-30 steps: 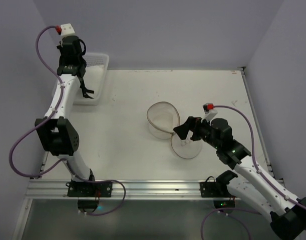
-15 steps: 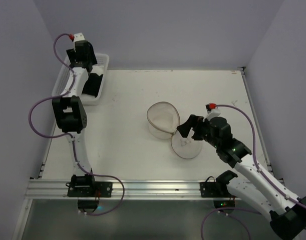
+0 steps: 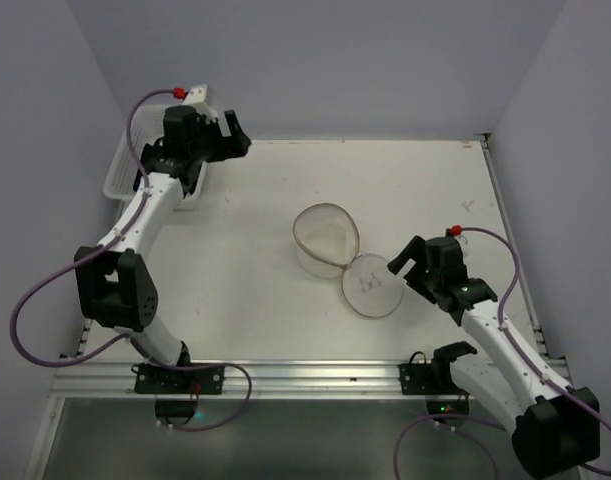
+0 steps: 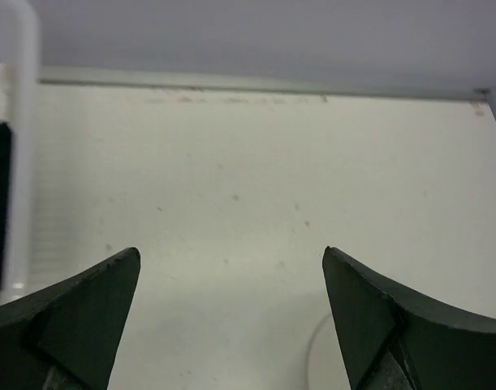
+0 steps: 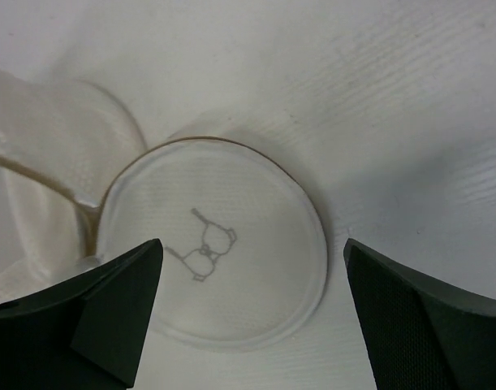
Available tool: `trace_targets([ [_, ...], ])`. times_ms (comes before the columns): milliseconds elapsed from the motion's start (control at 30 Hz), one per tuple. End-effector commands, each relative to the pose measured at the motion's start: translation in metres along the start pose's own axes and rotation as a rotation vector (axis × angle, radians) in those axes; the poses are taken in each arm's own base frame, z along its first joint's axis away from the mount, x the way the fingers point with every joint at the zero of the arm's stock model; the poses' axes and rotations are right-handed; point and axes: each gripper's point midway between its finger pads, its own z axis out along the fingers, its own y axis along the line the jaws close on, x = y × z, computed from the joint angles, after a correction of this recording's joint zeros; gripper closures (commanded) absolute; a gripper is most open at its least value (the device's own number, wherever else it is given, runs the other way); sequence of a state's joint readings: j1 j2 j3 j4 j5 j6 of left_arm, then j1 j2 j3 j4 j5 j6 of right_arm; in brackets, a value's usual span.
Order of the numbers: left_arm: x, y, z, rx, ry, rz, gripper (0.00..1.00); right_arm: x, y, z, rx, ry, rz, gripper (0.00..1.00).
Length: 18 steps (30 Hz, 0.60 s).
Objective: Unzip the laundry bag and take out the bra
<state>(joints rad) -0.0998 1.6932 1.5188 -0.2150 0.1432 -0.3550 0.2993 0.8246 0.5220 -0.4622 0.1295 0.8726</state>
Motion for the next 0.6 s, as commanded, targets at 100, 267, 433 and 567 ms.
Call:
trace_targets([
  [100,0.13,-0.068,-0.018,0.24,0.281,-0.058,0.06,0.03,-0.025,0.023,0.068,0.15,0.121,0.1],
  [267,0.185,-0.096,-0.029,0.295,0.378,-0.059,0.1,0.051,-0.023,0.036,0.039,0.242,0.126,0.22],
  [433,0.226,-0.108,-0.027,0.301,0.461,-0.047,0.15,0.062,-0.015,0.043,-0.013,0.299,0.12,0.27],
  [567,0.255,-0.116,-0.026,0.304,0.51,-0.043,0.18,0.06,-0.012,0.046,-0.021,0.306,0.107,0.39],
])
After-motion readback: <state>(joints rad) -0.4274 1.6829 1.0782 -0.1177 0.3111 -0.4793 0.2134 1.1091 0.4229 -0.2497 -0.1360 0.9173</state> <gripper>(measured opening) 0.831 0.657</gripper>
